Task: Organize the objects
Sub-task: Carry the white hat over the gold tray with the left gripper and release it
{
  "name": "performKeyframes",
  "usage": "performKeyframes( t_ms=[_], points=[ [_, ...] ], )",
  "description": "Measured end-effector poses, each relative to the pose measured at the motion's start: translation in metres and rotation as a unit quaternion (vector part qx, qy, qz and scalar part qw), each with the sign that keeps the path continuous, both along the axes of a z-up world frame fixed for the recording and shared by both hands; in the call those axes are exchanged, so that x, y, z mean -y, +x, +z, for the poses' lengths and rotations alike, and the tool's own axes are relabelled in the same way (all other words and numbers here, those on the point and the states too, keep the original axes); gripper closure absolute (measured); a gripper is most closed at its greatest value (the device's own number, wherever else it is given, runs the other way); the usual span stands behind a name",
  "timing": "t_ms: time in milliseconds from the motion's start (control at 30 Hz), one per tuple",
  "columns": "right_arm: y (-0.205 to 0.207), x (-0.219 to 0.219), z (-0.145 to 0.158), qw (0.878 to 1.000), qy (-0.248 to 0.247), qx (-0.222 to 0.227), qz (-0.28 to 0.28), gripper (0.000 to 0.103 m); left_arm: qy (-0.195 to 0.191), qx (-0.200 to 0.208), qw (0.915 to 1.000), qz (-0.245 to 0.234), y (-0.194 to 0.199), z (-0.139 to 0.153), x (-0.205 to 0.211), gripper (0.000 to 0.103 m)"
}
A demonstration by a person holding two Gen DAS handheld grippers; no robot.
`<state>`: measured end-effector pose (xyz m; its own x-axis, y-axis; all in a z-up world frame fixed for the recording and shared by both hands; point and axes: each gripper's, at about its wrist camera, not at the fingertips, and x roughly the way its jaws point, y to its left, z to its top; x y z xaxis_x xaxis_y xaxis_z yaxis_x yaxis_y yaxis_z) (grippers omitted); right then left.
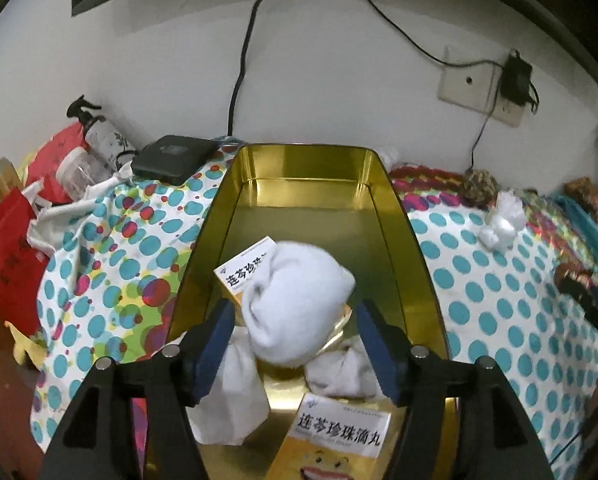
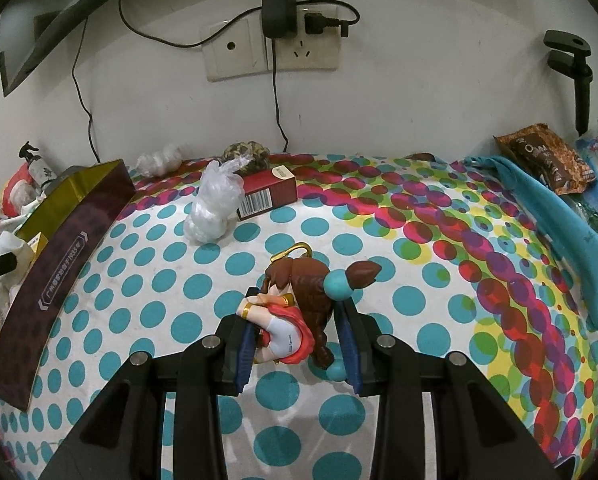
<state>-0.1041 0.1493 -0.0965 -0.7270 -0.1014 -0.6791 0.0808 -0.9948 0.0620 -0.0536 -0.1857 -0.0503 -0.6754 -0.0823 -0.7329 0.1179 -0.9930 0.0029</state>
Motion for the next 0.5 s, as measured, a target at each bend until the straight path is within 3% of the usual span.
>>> performKeyframes(
  t_ms=[200,333,500],
  points=[
    [0.0,0.0,0.0,1.0,0.004,-0.001,-0.004,0.069,-0.006,-0.014,0.9999,-0.007,0.011,0.0,-0.001,0.037],
    [-0.002,0.001,0.0,1.0,0.007,0.004,-0.005,0.069,0.013,-0.029,0.9994,-0.01,0.017,0.007,0.007,0.037],
    [0.002,0.001,0.004,1.0,0.001,-0.011,0.003,0.069,-0.017,-0.035,0.9992,0.006,0.018,0.008,0.017,0.034]
  ],
)
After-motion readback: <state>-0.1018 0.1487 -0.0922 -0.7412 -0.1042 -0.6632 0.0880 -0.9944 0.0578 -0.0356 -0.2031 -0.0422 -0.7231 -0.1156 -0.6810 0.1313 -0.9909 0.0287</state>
